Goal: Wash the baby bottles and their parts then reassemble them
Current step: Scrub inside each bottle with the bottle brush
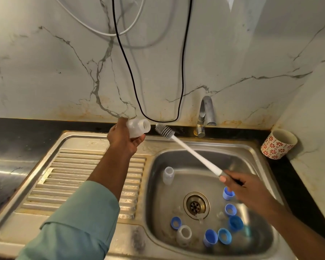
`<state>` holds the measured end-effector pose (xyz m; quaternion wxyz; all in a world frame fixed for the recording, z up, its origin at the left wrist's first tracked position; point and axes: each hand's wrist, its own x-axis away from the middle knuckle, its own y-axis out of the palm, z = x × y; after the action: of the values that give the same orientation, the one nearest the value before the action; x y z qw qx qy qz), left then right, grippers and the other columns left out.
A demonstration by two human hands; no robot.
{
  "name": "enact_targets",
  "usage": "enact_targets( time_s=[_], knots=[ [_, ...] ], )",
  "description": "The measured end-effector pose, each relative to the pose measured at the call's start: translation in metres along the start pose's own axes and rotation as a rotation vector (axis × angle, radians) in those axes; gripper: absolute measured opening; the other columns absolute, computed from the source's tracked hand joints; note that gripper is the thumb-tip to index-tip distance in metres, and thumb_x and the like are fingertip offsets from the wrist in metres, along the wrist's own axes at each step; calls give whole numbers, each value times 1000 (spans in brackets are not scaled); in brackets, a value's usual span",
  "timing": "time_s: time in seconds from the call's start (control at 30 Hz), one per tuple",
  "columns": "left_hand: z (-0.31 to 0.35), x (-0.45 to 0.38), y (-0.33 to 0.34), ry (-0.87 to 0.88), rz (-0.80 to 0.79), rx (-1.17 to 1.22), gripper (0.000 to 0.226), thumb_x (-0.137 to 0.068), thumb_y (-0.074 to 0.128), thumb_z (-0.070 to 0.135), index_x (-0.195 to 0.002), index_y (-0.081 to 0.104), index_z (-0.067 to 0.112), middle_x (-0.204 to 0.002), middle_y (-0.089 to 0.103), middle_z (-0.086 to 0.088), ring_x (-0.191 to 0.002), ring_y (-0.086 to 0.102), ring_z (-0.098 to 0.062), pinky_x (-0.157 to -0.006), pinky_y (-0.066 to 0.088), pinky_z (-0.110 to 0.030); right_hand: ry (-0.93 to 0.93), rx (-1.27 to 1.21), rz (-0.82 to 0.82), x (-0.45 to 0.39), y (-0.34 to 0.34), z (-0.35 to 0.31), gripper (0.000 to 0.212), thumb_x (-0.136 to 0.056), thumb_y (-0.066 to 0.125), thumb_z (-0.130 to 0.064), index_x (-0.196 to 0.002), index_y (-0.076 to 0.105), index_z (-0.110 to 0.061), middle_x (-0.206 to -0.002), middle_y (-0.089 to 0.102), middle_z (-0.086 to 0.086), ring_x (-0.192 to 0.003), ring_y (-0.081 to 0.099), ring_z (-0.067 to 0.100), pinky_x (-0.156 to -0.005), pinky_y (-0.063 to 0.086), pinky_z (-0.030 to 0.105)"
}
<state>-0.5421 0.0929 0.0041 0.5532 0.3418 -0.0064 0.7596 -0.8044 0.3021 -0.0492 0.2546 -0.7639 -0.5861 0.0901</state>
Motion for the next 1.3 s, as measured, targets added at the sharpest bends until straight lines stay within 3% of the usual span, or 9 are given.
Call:
enact_targets(
  time_s=[0.2,0.33,0.4,0.5,0.7,0.83,1.0,1.13,1.3],
  knots=[
    [-12,0,-2,95,3,-139,49,-85,75,29,-128,53,21,-118,59,-14,-99,63,-36,-53,58,-38,-460,760,242,-1,-28,-4,53,-99,30,-58,-114,69,-26,-89,68,-8,-74,64,10,-55,37,11],
    [-16,5,3,123,-43,-188,49,-85,76,26,-126,49,22,-113,58,-11,-95,65,-33,-55,60,-40,-598,988,354,-10,-38,-14,50,-95,35,-50,-109,70,-18,-81,66,2,-69,65,22,-49,51,30],
    [-15,6,5,131,-74,-211,48,-85,76,24,-126,52,20,-114,59,-12,-97,64,-34,-58,61,-42,-367,865,199,-5,-34,-25,39,-96,43,-53,-104,67,-24,-75,66,0,-65,61,18,-53,51,32],
    [-8,6,7,116,-120,-177,43,-85,75,21,-124,57,18,-118,59,-14,-99,64,-36,-59,60,-45,197,-2,-212,-1,-31,-40,45,-87,52,-56,-86,72,-16,-57,56,1,-47,44,14,-48,37,27],
    [-13,3,7,90,-131,-204,41,-86,74,22,-123,56,20,-120,58,-14,-102,63,-37,-55,59,-42,-448,783,386,-10,-24,-23,21,-96,53,-42,-100,67,-27,-91,66,-10,-81,61,11,-73,50,28],
    [-12,1,7,33,-131,-165,46,-86,75,25,-127,54,17,-118,60,-16,-102,63,-37,-53,58,-41,11,137,-171,-12,-18,-34,29,-89,59,-46,-85,70,-20,-65,62,0,-51,49,9,-52,40,21],
    [-17,1,7,-89,-177,-56,43,-91,70,30,-126,55,12,-114,58,-15,-95,63,-33,-49,57,-37,-236,395,135,-14,-10,-19,34,-92,47,-53,-95,65,-24,-77,62,-7,-67,55,5,-60,43,19],
    [-19,-3,6,-114,-148,-47,43,-92,67,33,-127,53,11,-112,58,-17,-89,64,-33,-46,56,-38,309,-250,-413,-5,2,-28,45,-97,48,-45,-98,68,-5,-58,50,0,-48,40,12,-45,36,24],
    [-24,-3,10,-156,-148,16,45,-94,62,33,-130,53,8,-106,61,-17,-85,65,-32,-46,57,-38,-447,895,326,-14,1,3,45,-100,37,-53,-115,66,-23,-79,67,-4,-62,56,12,-50,48,27]
  ],
)
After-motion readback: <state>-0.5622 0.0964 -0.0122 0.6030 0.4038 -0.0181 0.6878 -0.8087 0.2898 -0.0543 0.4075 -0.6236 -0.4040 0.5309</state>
